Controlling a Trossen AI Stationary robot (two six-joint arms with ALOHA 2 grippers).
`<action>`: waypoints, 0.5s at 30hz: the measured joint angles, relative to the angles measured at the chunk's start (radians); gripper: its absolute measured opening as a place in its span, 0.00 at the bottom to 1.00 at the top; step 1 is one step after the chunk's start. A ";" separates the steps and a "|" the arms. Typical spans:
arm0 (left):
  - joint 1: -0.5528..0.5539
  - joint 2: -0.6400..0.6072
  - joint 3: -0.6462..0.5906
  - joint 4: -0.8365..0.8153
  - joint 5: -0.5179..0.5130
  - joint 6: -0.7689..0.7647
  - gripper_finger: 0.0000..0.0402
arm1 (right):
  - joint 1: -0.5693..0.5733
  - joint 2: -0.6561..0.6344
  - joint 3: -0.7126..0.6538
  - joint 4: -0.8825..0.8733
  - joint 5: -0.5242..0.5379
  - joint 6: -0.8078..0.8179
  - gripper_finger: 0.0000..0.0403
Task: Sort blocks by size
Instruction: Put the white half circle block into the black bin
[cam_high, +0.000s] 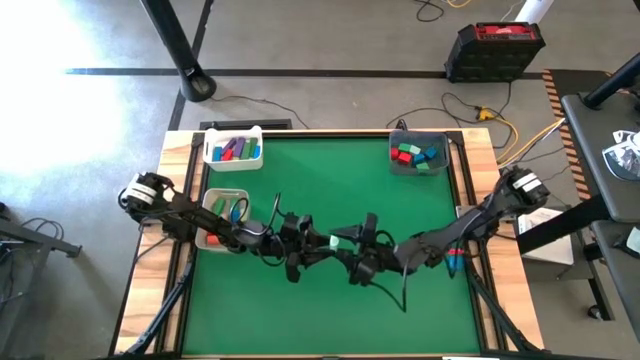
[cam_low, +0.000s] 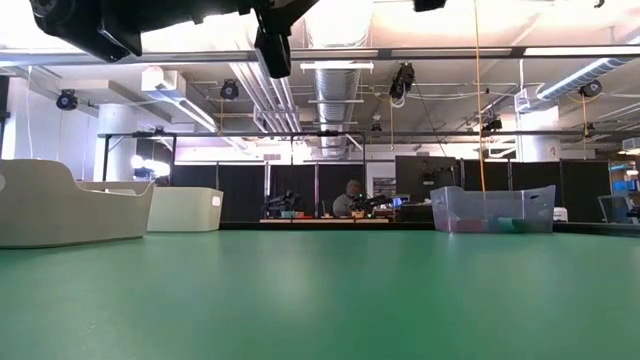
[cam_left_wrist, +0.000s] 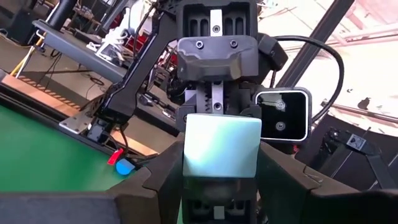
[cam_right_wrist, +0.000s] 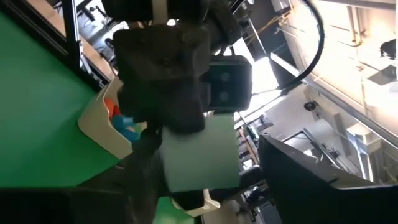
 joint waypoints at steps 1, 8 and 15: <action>-0.001 0.000 0.002 0.000 0.000 0.001 0.39 | -0.002 0.005 0.006 0.000 0.000 0.000 0.61; -0.008 0.000 0.012 0.001 0.002 0.026 0.39 | -0.002 0.018 0.015 -0.002 -0.002 0.014 0.38; -0.007 -0.002 0.007 -0.001 -0.011 0.031 0.42 | -0.002 0.006 0.015 -0.017 -0.003 0.065 0.31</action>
